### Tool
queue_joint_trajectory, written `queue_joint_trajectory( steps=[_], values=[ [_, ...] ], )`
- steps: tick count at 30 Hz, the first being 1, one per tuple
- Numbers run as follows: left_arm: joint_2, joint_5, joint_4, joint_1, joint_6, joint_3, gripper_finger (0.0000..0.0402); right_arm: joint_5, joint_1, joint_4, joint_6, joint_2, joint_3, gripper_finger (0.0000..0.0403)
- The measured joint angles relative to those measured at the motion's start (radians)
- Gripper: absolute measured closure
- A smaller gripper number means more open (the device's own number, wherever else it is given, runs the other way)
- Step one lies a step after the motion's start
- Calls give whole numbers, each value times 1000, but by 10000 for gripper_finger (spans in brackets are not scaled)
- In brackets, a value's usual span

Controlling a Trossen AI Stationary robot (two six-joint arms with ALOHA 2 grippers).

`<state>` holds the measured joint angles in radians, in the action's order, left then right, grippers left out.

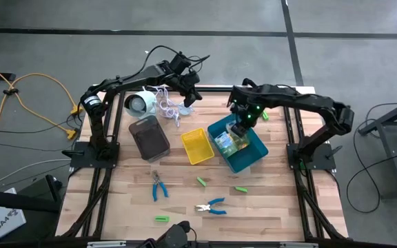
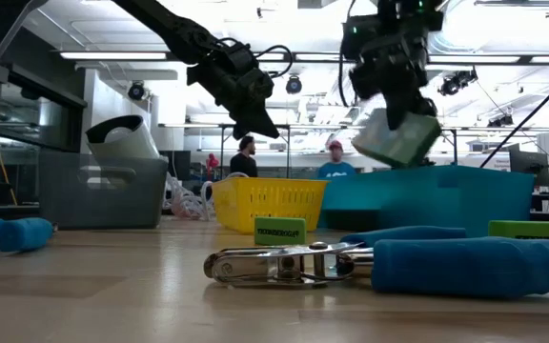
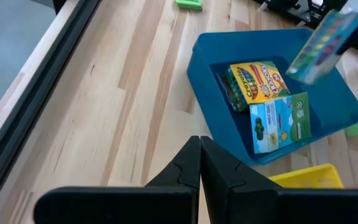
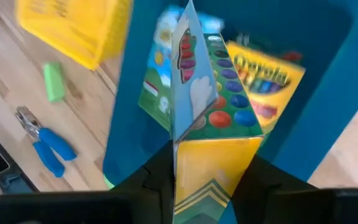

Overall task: Pick & Place School Supplies
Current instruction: Put the crayons box into the blue bin

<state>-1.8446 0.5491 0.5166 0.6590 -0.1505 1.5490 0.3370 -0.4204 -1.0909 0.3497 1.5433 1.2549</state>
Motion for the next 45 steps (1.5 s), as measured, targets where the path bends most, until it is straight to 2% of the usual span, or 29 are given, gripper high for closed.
queue_joint_trajectory(
  steps=[9,14,24,27,36,40,45],
  values=[
    [0,0,3,0,0,0,401,-5,-1,150,13,1,-160,288],
    [0,0,3,-4,0,0,401,-62,-1,178,-3,1,-175,287],
    [0,0,-1,-29,-15,0,401,-100,-1,190,-39,1,-175,283],
    [0,-1,-1,-34,-18,0,401,-113,-1,183,-41,1,-177,260],
    [0,-3,-1,-34,-17,0,401,-122,-1,182,-45,1,-178,151],
    [0,-4,-1,-34,-17,0,401,-65,3,183,-41,1,-178,131],
    [0,-4,-1,-34,-18,0,401,0,31,199,-8,1,-177,128]
  ],
)
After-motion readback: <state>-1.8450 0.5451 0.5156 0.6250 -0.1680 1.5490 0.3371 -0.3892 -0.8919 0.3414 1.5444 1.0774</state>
